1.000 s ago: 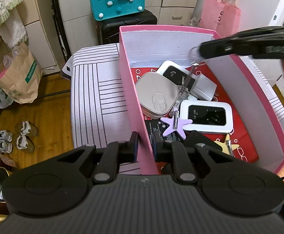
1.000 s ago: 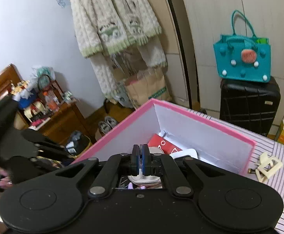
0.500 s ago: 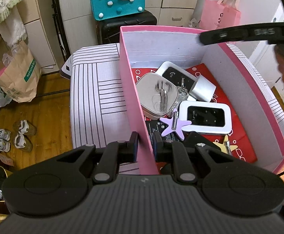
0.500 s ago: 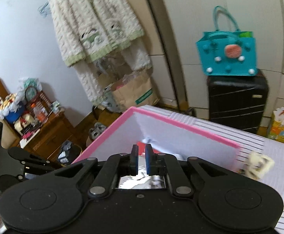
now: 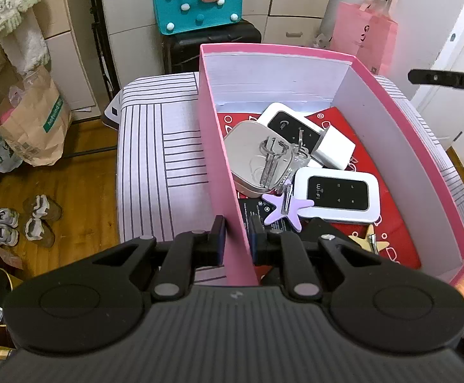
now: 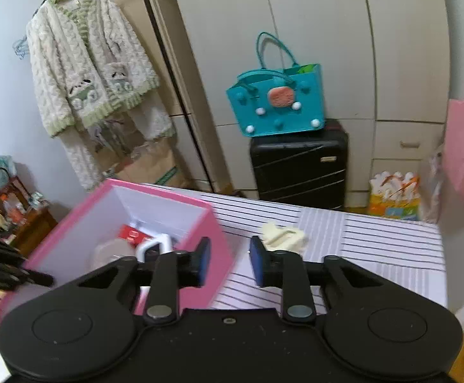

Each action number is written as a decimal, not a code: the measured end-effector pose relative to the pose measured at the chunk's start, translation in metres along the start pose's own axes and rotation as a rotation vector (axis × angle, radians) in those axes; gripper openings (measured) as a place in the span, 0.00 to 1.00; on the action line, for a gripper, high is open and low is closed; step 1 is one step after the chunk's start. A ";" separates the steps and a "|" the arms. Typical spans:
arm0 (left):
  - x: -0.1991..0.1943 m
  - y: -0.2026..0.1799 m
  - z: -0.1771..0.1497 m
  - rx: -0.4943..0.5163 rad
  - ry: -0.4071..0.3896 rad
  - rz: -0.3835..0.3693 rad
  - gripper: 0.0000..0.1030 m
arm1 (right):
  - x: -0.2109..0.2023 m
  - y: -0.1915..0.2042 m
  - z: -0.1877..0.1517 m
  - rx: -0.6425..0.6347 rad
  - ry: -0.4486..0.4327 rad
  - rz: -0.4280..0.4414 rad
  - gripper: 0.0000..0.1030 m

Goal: Organize rigid objects
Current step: 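Carry the keys into the pink box and release them, then grasp the cream plastic holder on the table with the right tool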

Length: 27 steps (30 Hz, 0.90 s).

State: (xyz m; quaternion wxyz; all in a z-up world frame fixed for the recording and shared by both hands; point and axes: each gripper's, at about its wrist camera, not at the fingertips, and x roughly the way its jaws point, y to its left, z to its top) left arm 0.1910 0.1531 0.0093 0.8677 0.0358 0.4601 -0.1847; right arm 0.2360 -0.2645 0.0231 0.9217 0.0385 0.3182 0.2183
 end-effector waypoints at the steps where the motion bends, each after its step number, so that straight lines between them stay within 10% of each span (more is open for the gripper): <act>1: 0.000 0.000 0.000 -0.002 0.001 0.003 0.13 | 0.004 -0.003 -0.004 -0.024 -0.005 -0.016 0.43; 7: 0.000 -0.005 0.001 -0.006 0.005 0.027 0.13 | 0.031 -0.018 -0.022 -0.133 -0.009 -0.040 0.64; 27: 0.006 -0.021 0.015 0.094 0.105 0.097 0.13 | 0.122 -0.045 -0.025 -0.223 0.014 -0.030 0.83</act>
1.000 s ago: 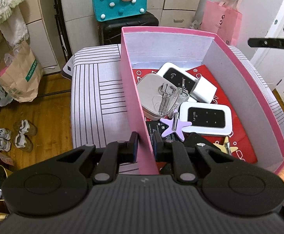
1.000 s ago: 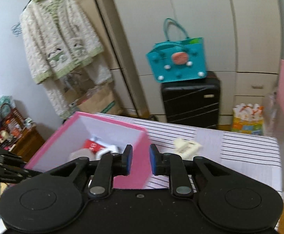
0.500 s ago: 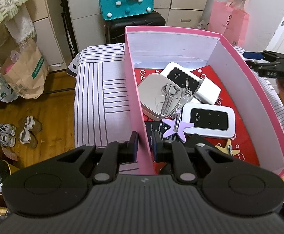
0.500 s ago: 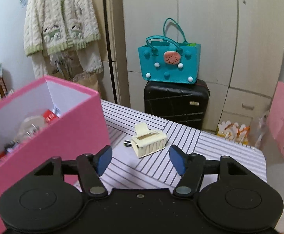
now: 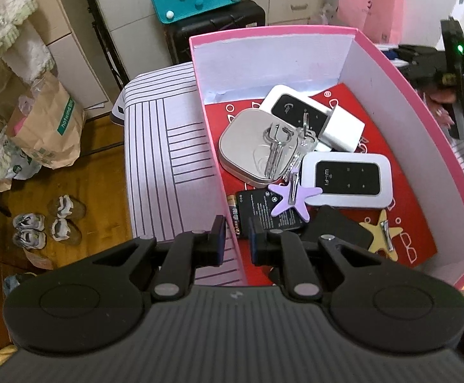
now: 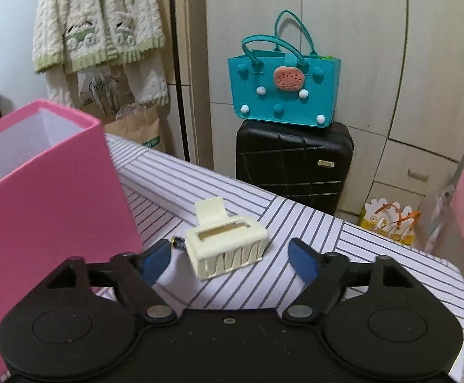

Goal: Organize rigid objects
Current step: 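Grasp the cream plastic holder on the table with the right tool, then carry the cream holder into the pink box and release it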

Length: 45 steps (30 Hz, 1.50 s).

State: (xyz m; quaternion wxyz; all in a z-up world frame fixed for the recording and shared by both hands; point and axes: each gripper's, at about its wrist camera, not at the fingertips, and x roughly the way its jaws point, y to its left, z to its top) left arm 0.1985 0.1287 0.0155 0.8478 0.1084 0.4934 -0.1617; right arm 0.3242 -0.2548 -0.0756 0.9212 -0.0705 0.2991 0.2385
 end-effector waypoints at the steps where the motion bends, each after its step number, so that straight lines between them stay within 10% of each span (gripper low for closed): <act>1: 0.000 0.000 0.001 0.005 0.005 0.001 0.13 | 0.003 -0.002 0.001 0.008 -0.002 -0.006 0.83; 5: 0.000 -0.001 0.001 0.009 0.008 0.002 0.13 | 0.012 -0.004 0.004 0.019 0.019 -0.001 0.79; 7: 0.001 0.000 -0.001 -0.001 -0.003 -0.003 0.13 | 0.012 -0.004 0.003 0.022 0.005 0.014 0.61; 22: 0.000 0.009 -0.007 -0.034 -0.039 -0.045 0.13 | -0.036 0.022 0.004 0.017 -0.032 -0.040 0.61; 36: -0.001 0.015 -0.015 -0.070 -0.089 -0.072 0.13 | -0.134 0.076 0.037 0.045 -0.138 0.073 0.61; 45: -0.004 0.015 -0.023 -0.088 -0.119 -0.080 0.13 | -0.136 0.130 0.042 0.055 -0.030 0.265 0.61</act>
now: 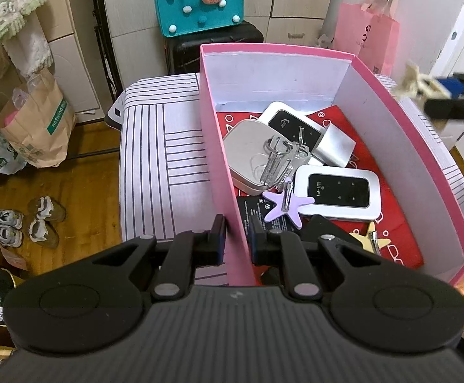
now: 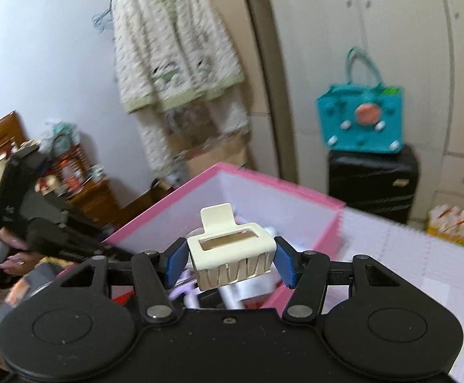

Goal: Organize rigid objects
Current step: 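Carry the cream holder into the pink box and release it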

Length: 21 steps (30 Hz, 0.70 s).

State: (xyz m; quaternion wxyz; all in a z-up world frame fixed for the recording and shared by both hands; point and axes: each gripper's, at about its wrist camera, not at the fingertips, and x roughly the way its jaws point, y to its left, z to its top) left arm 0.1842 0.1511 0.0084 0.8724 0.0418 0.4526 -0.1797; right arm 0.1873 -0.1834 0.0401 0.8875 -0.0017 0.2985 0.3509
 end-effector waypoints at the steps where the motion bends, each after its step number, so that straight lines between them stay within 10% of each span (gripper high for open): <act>1: 0.000 0.000 0.000 0.000 -0.003 0.001 0.13 | 0.005 0.005 0.000 -0.004 0.018 0.011 0.61; 21: -0.002 0.003 -0.003 -0.021 -0.013 -0.009 0.13 | 0.080 0.048 -0.006 -0.225 0.222 -0.029 0.71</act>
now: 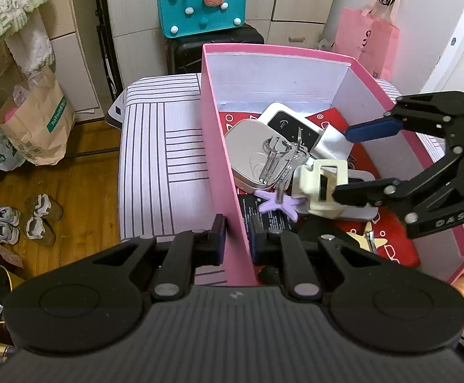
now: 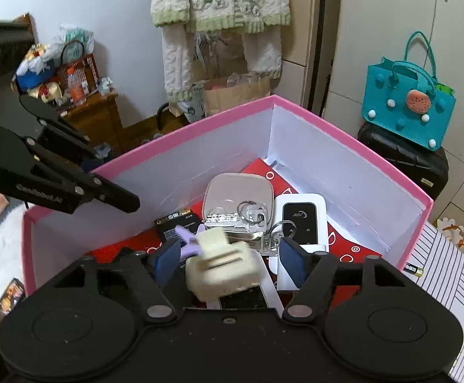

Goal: Organize rigid objects
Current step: 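Carry the cream holder into the pink box and release it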

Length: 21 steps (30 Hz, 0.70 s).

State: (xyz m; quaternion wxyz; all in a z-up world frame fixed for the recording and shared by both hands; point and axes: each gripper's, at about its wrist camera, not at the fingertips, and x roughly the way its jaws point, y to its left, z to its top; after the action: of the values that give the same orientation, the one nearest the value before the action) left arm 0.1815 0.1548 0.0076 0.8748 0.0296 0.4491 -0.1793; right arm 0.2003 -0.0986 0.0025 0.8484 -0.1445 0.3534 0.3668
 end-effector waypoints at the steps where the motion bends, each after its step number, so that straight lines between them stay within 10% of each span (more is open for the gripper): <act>1: 0.000 0.000 0.000 -0.003 0.000 0.000 0.13 | -0.006 -0.001 -0.001 0.006 -0.018 0.000 0.71; 11: 0.000 0.004 -0.002 -0.033 -0.007 -0.012 0.13 | -0.098 -0.032 -0.032 0.065 -0.254 -0.056 0.81; 21: -0.001 0.005 -0.002 -0.059 -0.010 -0.012 0.13 | -0.097 -0.093 -0.081 0.239 -0.224 -0.195 0.81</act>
State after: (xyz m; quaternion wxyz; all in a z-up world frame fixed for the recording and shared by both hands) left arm 0.1818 0.1604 0.0063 0.8766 0.0002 0.4498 -0.1712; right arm 0.1811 -0.2543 0.0128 0.9250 -0.0345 0.2823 0.2522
